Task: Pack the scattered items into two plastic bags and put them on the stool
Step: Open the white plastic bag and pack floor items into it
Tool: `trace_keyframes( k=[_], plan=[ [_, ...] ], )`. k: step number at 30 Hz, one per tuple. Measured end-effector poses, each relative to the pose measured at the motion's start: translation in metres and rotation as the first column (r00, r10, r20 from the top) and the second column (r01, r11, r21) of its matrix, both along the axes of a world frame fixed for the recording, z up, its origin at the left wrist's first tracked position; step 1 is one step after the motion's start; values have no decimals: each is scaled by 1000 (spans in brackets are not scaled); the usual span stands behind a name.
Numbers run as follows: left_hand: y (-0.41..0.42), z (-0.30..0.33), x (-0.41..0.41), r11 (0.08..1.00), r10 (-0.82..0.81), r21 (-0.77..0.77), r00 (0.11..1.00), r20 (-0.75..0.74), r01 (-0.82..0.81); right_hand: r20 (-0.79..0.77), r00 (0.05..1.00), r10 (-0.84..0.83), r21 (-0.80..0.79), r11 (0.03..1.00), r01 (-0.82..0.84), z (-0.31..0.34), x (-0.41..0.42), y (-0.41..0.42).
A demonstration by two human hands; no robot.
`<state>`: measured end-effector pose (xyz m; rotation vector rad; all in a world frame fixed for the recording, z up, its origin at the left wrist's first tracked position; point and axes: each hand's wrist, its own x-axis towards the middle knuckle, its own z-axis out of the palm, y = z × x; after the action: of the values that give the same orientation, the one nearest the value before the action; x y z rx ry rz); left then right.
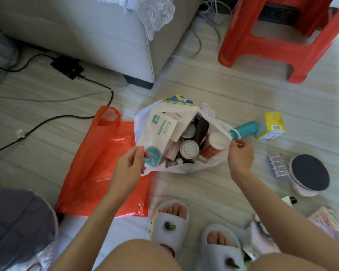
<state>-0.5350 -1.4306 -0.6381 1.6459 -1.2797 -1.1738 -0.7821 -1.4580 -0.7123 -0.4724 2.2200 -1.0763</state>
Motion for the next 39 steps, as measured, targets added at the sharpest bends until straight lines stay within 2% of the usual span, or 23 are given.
trace_keyframes(
  k=[2,5,9,13,15,17,21,25,28,30,33,39],
  plan=[
    [-2,-1,-2,1000,-17,-8,1000,-12,17,9,1000,-10,81,997,10,-12,-21,0],
    [-4,-1,-3,997,4,-80,1000,10,-3,81,993,88,150,984,-100,-30,-40,-1],
    [-4,-7,-5,991,50,-121,999,17,-48,207,943,262,58,959,-279,-38,-49,-8],
    [-5,-3,-7,997,50,-52,998,-31,-52,289,943,167,92,975,-201,-29,-50,-10],
    [-8,1,-7,999,28,-36,999,-38,-29,389,907,161,53,979,-196,-14,-47,-9],
    [-11,5,-5,999,22,-24,999,-40,-23,416,874,251,10,960,-280,7,-44,-8],
    [-13,20,0,996,79,-42,996,-35,-80,371,824,429,-17,890,-456,60,-38,4],
    [-35,58,5,989,141,-36,988,-70,-144,308,837,453,-24,883,-469,124,-25,3],
    [-61,99,8,988,144,-31,983,-115,-148,298,810,505,-36,854,-520,180,-6,-14],
    [-72,122,7,992,126,-5,980,-154,-129,341,790,510,-64,851,-522,208,3,-24],
    [-86,145,3,993,113,55,969,-218,-104,397,806,438,-109,895,-433,229,-4,-33],
    [-115,153,-15,987,83,156,967,-243,-46,456,820,347,-107,935,-337,228,-28,-42]
  ],
)
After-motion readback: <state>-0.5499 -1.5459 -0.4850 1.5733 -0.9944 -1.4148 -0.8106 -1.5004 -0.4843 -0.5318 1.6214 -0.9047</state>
